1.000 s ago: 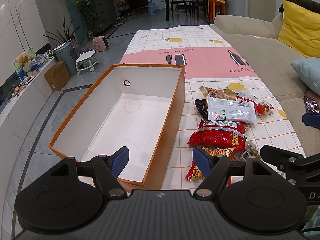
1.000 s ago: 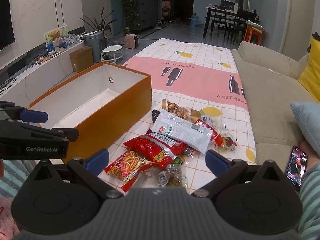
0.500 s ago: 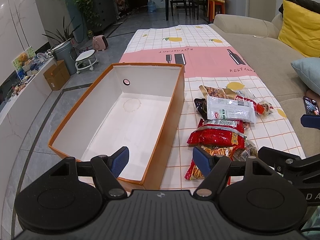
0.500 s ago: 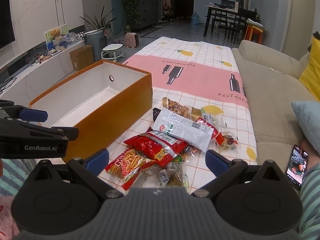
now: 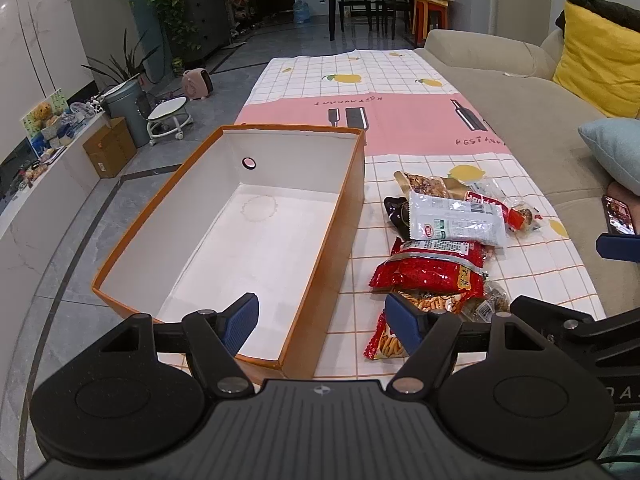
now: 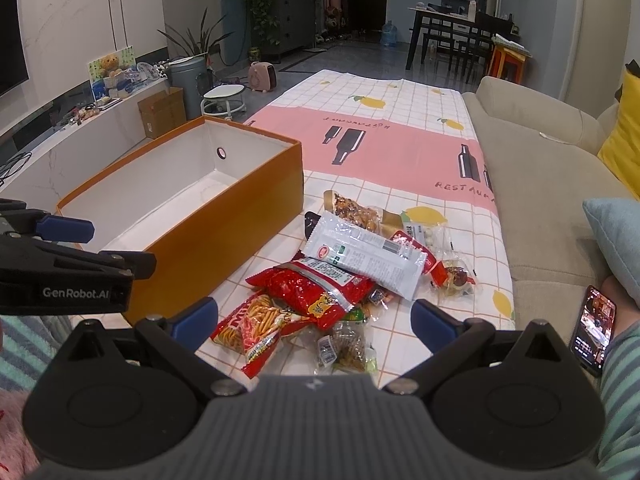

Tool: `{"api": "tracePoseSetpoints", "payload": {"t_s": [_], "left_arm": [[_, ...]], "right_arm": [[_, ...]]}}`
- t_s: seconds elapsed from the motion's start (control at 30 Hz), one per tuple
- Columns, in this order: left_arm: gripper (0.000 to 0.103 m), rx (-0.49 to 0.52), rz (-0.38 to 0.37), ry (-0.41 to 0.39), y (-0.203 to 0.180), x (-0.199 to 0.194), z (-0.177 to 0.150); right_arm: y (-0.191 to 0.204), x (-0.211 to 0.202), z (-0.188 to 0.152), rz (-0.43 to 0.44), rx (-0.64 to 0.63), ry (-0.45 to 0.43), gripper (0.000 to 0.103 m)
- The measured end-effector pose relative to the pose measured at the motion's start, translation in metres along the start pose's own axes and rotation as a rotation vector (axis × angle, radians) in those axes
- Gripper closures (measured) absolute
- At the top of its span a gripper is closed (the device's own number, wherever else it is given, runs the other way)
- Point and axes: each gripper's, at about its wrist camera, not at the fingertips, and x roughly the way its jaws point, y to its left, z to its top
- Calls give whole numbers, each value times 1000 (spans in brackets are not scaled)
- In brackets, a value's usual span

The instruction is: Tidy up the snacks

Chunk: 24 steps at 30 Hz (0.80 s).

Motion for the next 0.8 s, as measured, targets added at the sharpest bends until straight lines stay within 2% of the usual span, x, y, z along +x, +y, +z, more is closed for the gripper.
{"api": "tracePoseSetpoints", "payload": {"t_s": [0.27, 0.4, 0.53, 0.6, 0.7, 0.8], "left_arm": [[26, -1, -34, -10, -2, -3, 0], [33, 0, -68, -4, 0, -2, 1], [50, 17, -154, 11, -1, 3, 1], [56, 11, -213, 27, -1, 6, 1], [56, -8, -303, 64, -2, 13, 3], [46, 39, -334, 96, -13, 21, 4]], "right_arm": [[-3, 0, 1, -5, 16, 3, 4], [-6, 2, 0, -3, 32, 8, 4], [-12, 5, -3, 1, 46, 11, 5], [-17, 8, -5, 2, 58, 14, 17], [-25, 16, -11, 10, 79, 34, 25], [-31, 25, -16, 26, 95, 56, 32]]}}
